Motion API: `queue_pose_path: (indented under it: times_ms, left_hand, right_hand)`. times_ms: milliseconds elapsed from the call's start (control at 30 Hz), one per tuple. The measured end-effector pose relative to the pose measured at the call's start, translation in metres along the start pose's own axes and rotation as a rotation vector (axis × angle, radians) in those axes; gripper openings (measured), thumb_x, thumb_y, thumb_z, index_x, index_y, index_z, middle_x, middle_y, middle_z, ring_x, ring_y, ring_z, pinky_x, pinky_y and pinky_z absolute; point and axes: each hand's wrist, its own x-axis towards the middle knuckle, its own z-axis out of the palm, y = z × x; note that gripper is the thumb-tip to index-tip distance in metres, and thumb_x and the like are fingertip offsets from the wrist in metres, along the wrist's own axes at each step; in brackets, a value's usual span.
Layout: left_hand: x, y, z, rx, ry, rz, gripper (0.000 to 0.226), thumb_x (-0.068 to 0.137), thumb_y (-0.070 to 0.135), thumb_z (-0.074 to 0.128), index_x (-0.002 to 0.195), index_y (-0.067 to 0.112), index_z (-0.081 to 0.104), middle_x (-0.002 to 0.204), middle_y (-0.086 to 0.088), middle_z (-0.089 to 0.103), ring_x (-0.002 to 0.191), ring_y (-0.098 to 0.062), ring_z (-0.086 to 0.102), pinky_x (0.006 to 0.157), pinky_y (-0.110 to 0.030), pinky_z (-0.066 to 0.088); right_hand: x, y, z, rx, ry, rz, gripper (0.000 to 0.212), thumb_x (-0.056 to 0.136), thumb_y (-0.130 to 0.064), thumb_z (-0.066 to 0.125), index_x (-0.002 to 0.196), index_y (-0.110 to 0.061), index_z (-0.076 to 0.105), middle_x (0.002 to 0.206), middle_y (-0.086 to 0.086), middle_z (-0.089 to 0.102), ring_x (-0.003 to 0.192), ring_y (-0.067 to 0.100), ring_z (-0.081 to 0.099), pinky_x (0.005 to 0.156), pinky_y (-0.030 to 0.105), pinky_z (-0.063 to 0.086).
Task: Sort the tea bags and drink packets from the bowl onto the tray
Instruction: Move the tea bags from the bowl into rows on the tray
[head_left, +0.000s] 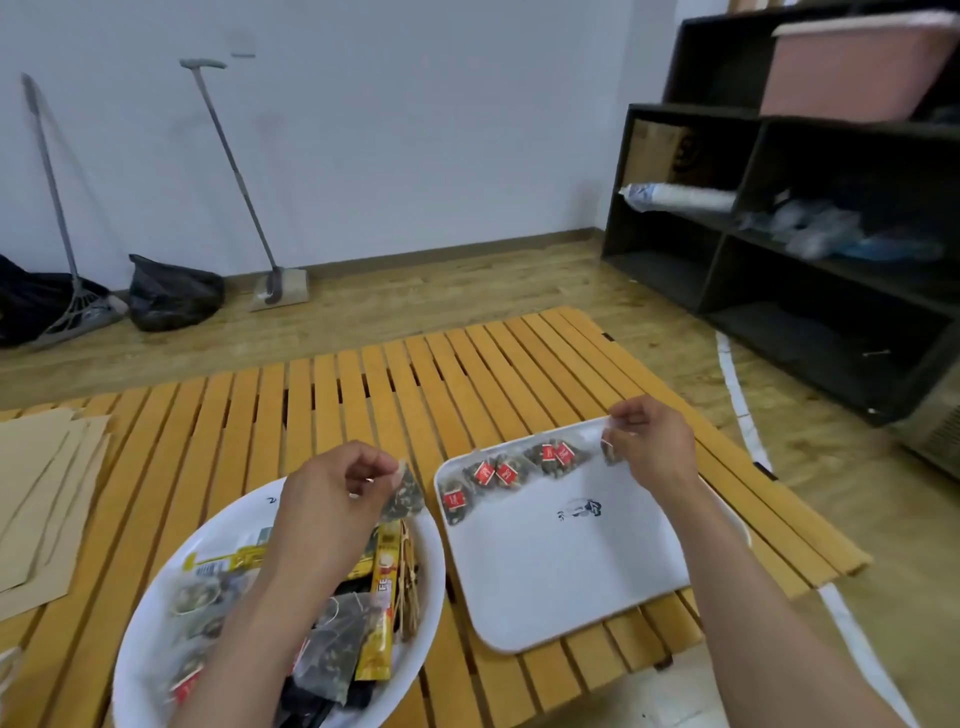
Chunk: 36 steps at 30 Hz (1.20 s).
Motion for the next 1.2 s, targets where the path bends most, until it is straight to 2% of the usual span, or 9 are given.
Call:
queue_pose_path:
  times_ms: [167, 267, 400, 500, 733, 933, 1100, 1133, 1200]
  left_hand:
    - [-0.001, -0.003, 0.002, 0.010, -0.007, -0.005, 0.017, 0.089, 0.017, 0.077, 0.082, 0.030, 0.070, 0.083, 0.016, 0.071, 0.079, -0.003, 0.064, 0.065, -0.015, 0.043]
    - [-0.004, -0.003, 0.002, 0.021, -0.010, -0.004, 0.016, 0.088, 0.016, 0.077, 0.082, 0.029, 0.071, 0.082, 0.015, 0.072, 0.079, -0.004, 0.066, 0.065, -0.015, 0.043]
    - [-0.004, -0.002, 0.001, 0.023, -0.009, -0.015, 0.016, 0.088, 0.017, 0.077, 0.081, 0.030, 0.071, 0.080, 0.015, 0.072, 0.079, -0.004, 0.067, 0.064, -0.015, 0.042]
    - [-0.005, -0.002, 0.000, 0.031, -0.013, -0.018, 0.015, 0.088, 0.019, 0.077, 0.082, 0.030, 0.070, 0.081, 0.015, 0.072, 0.079, -0.003, 0.066, 0.064, -0.015, 0.042]
    - [-0.005, -0.002, -0.001, -0.002, -0.023, -0.033, 0.014, 0.089, 0.017, 0.077, 0.083, 0.028, 0.071, 0.081, 0.015, 0.072, 0.079, -0.004, 0.066, 0.063, -0.014, 0.042]
    - [-0.003, 0.000, 0.001, -0.151, -0.084, -0.111, 0.009, 0.090, 0.019, 0.076, 0.088, 0.028, 0.076, 0.090, 0.014, 0.076, 0.087, -0.003, 0.069, 0.072, -0.017, 0.049]
    - [-0.004, 0.007, 0.000, -0.286, -0.128, -0.211, 0.017, 0.096, 0.015, 0.067, 0.097, 0.026, 0.080, 0.093, 0.005, 0.078, 0.074, -0.010, 0.068, 0.068, -0.020, 0.052]
    - [-0.004, 0.009, 0.000, -0.326, -0.137, -0.249, 0.020, 0.098, 0.013, 0.064, 0.098, 0.025, 0.080, 0.093, 0.002, 0.079, 0.070, -0.012, 0.067, 0.067, -0.021, 0.053]
    - [-0.003, 0.012, 0.000, -0.436, -0.172, -0.323, 0.026, 0.098, 0.006, 0.060, 0.099, 0.021, 0.081, 0.095, -0.001, 0.080, 0.074, -0.015, 0.071, 0.070, -0.024, 0.057]
  right_hand:
    - [0.002, 0.004, 0.003, -0.006, -0.036, -0.007, 0.033, 0.085, 0.006, 0.061, 0.105, -0.020, 0.068, 0.103, 0.001, 0.073, 0.084, 0.020, 0.068, 0.061, 0.027, 0.051]
    - [0.004, 0.007, -0.005, -0.137, 0.098, 0.001, 0.028, 0.087, -0.006, 0.066, 0.111, -0.021, 0.068, 0.108, -0.001, 0.071, 0.093, 0.018, 0.064, 0.071, 0.027, 0.046]
    - [0.001, 0.010, -0.002, -0.288, 0.039, 0.129, 0.037, 0.088, -0.026, 0.074, 0.122, -0.014, 0.065, 0.111, 0.005, 0.072, 0.093, 0.022, 0.061, 0.074, 0.029, 0.044]
    - [-0.001, 0.011, 0.007, -0.253, 0.049, 0.094, 0.035, 0.088, -0.016, 0.074, 0.122, -0.013, 0.065, 0.113, 0.007, 0.072, 0.101, 0.026, 0.066, 0.079, 0.032, 0.051]
    - [-0.008, 0.004, 0.021, -0.075, -0.014, 0.008, 0.036, 0.086, 0.002, 0.074, 0.121, -0.006, 0.067, 0.102, 0.002, 0.070, 0.090, 0.016, 0.065, 0.077, 0.020, 0.047]
    - [-0.016, -0.002, 0.018, -0.036, -0.093, 0.034, 0.039, 0.080, -0.003, 0.082, 0.117, -0.002, 0.069, 0.095, 0.003, 0.069, 0.089, 0.018, 0.067, 0.089, 0.033, 0.057]
    - [-0.032, -0.032, 0.002, -0.194, 0.065, -0.078, 0.032, 0.085, -0.011, 0.075, 0.116, -0.016, 0.071, 0.106, -0.001, 0.074, 0.093, 0.013, 0.068, 0.071, 0.022, 0.049]
    - [-0.040, -0.044, 0.000, -0.110, 0.019, -0.103, 0.028, 0.084, -0.012, 0.075, 0.111, -0.017, 0.072, 0.102, -0.003, 0.075, 0.088, 0.011, 0.070, 0.065, 0.017, 0.049]
    - [-0.064, -0.067, 0.003, 0.065, -0.291, -0.143, 0.026, 0.078, -0.018, 0.083, 0.102, -0.021, 0.073, 0.096, -0.008, 0.076, 0.086, 0.006, 0.072, 0.059, 0.013, 0.050]
